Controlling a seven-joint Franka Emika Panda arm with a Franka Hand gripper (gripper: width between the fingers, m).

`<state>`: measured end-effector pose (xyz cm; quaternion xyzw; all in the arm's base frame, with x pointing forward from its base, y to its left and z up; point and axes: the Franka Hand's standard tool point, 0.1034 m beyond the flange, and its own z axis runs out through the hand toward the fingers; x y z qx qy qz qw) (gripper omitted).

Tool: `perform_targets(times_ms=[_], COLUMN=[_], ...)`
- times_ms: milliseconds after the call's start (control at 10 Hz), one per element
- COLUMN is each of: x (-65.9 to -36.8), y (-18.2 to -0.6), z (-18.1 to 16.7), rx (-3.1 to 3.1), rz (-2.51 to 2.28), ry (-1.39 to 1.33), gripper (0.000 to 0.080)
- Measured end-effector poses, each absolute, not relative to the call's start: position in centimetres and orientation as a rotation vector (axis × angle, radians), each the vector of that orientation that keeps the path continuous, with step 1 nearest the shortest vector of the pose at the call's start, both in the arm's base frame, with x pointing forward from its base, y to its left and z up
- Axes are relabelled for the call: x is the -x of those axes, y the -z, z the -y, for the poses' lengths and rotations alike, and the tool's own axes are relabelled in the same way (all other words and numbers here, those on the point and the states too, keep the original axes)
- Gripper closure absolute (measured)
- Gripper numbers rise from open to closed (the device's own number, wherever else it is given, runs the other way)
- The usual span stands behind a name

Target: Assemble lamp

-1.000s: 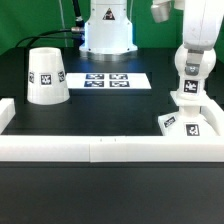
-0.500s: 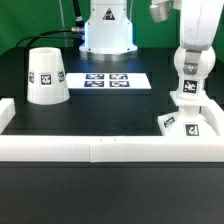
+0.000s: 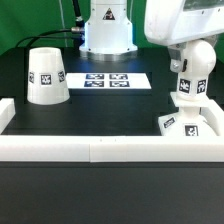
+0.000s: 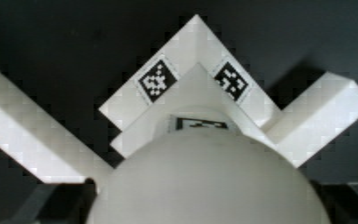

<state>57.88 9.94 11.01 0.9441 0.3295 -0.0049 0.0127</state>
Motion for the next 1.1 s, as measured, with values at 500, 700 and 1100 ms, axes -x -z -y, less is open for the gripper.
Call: perform_targets(times_ms=[500, 700, 1100], x=[-57.87, -57.86, -57.91], y=[-10.99, -10.98, -10.99], z=[-10.19, -10.21, -9.62], rx=[-3.140, -3.164, -3.111], rz=[-0.209, 0.103, 0.551], ry=[0.002, 0.010, 0.018], gripper=[0.0220, 0.0220, 0.0220])
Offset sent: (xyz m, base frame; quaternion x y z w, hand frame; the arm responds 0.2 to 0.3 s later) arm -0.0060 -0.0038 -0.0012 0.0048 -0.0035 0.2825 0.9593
